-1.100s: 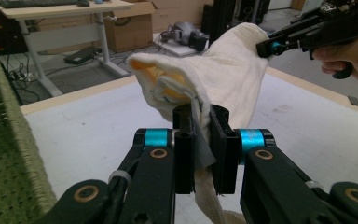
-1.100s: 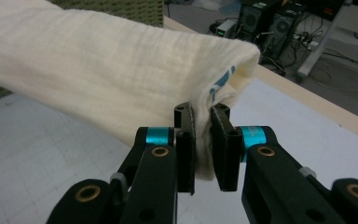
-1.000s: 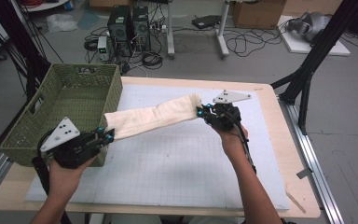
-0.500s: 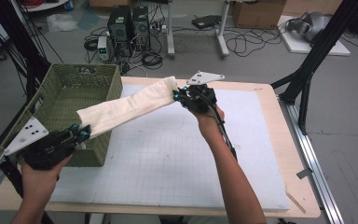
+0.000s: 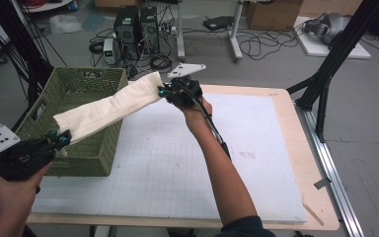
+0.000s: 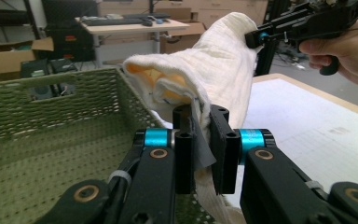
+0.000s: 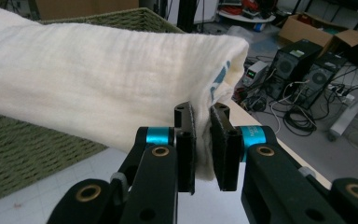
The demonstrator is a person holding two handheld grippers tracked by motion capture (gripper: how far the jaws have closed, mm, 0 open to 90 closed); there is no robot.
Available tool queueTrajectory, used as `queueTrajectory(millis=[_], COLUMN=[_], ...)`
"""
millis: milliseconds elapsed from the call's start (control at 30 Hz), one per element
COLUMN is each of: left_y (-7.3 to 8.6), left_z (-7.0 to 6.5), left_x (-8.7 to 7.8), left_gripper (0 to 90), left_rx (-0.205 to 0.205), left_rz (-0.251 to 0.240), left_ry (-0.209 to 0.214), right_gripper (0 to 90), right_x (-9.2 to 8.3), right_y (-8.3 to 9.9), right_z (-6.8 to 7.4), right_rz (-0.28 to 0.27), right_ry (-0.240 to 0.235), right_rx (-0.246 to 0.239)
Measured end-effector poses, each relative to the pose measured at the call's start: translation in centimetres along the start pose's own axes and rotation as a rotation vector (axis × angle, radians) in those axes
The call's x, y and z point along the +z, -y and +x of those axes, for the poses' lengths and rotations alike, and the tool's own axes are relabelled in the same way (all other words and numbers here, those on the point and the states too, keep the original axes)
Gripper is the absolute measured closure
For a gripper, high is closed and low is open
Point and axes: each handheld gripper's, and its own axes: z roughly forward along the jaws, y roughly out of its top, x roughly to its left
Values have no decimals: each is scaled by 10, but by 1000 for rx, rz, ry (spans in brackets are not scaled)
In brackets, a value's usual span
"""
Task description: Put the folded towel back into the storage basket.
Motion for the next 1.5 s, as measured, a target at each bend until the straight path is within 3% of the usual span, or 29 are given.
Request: queueTrajectory(millis=[300,633,1267,1500], left_y=[3,9,16,19], left_z=[24,43,64,74], left_x=[-9,-20,-37,-39], left_gripper=[813,813,813,813], left_rx=[-26,-44,-40,-61], left_rz=[0,-7,-8,-5], left_ry=[-64,-143,-222,-250], right_gripper=[817,817,816,816], right_x=[33,72,125,139], right_y=[-23,-46,-76,-84], right_z=[7,19,37,44], right_rz=[-7,-2,10,20], right_ry=[-25,-45,-70,-68], right_rx=[0,-20,-52,-58])
